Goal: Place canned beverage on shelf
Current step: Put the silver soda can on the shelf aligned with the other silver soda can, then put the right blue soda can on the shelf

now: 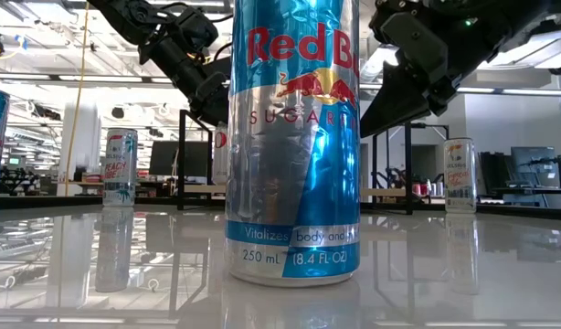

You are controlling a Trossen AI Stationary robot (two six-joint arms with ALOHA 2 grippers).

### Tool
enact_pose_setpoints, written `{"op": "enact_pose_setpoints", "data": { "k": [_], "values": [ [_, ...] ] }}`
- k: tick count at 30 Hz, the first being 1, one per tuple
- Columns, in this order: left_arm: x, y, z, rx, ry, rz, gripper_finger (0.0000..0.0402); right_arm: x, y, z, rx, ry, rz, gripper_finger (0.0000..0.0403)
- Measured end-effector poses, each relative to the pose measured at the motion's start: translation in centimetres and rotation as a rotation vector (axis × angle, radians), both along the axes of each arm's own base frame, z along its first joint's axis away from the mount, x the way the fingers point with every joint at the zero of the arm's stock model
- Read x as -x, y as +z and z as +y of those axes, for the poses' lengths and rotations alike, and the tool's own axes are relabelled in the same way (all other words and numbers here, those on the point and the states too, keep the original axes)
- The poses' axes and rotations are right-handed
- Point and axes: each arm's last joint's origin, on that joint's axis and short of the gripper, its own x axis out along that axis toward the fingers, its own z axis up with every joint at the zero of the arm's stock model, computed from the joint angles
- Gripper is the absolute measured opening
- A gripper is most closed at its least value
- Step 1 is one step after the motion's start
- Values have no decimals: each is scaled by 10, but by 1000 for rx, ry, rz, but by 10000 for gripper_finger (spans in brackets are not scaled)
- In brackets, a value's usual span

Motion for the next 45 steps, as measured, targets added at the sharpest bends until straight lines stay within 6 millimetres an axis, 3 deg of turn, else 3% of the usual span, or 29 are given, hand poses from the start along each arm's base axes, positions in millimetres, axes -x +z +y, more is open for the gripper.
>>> {"op": "enact_pose_setpoints", "data": {
  "k": [8, 15, 21, 30, 36, 40, 45],
  "values": [
    [-1, 6, 1, 1, 4, 15, 345, 0, 0, 0, -1, 1, 0, 21],
    [-4, 37, -1, -25, -12, -26, 347, 0, 0, 0, -1, 1, 1, 21],
    [4, 70, -10, -16, -5, -39, 347, 0, 0, 0, -1, 1, 0, 21],
    [39, 110, -57, 14, -60, -65, 347, -4, 4, 2, -16, 11, -53, 21],
    [66, 121, -96, 66, -126, -49, 347, -10, 11, 4, 4, 55, -120, 21],
    [87, 122, -108, 22, 49, 32, 347, -15, 17, 4, 27, 83, -171, 22],
    [103, 110, -96, 0, 407, 189, 347, -20, 21, -2, 40, 76, -213, 36]
  ]
}}
